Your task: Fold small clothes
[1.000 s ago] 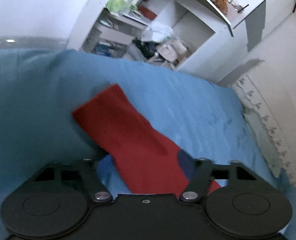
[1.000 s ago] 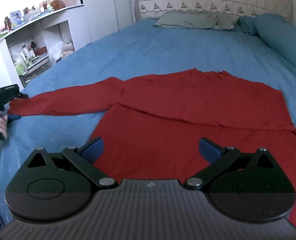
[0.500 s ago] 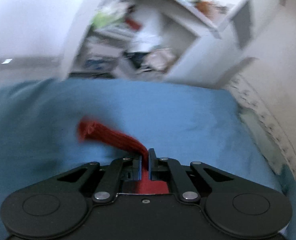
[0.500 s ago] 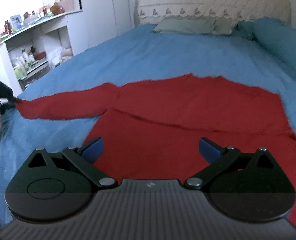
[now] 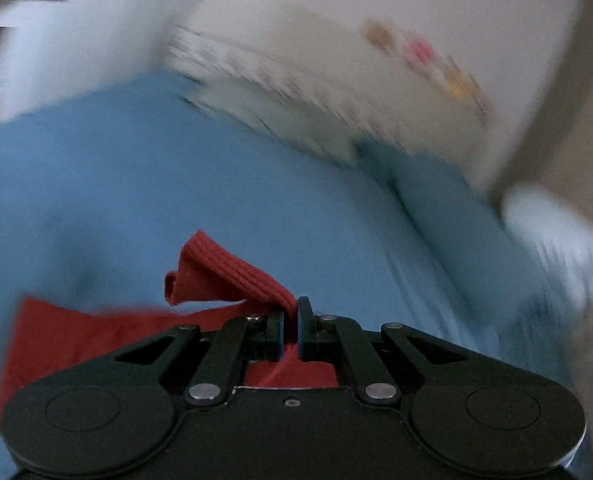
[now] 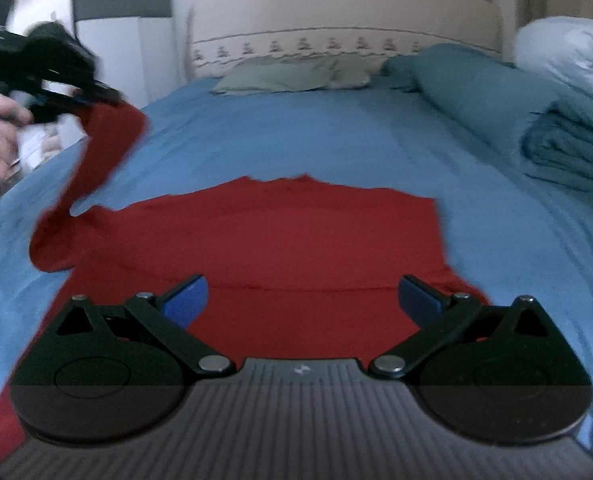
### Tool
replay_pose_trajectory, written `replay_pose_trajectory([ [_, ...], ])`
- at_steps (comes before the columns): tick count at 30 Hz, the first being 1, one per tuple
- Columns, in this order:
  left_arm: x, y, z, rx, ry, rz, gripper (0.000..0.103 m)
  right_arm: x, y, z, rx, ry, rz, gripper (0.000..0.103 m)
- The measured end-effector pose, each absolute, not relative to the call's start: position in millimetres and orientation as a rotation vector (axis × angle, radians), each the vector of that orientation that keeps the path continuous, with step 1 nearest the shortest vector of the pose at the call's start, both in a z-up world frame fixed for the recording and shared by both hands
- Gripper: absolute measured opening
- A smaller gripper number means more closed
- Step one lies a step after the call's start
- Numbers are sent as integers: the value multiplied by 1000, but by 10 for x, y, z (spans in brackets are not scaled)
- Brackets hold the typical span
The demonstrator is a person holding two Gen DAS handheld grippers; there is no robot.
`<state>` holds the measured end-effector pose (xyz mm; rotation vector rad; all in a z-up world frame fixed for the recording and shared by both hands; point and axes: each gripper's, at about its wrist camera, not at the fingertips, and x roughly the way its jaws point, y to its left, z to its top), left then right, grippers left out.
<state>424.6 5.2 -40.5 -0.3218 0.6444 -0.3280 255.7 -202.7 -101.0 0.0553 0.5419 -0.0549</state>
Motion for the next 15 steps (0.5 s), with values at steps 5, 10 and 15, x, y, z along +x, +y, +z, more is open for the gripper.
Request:
replay_pose_trajectory([
  [5,4130,-727,-1275,-146,814,-403,6,2476,-2500,-1102,79,564,-105,103],
  [10,3920,-846,-1568,-47,807,-424,8,2421,-2781,-1248,81,592,-128,103],
  [15,3849,-732,-1424,-23,757,-445,67,2437,-2872,-1303,105,592,-140,103],
])
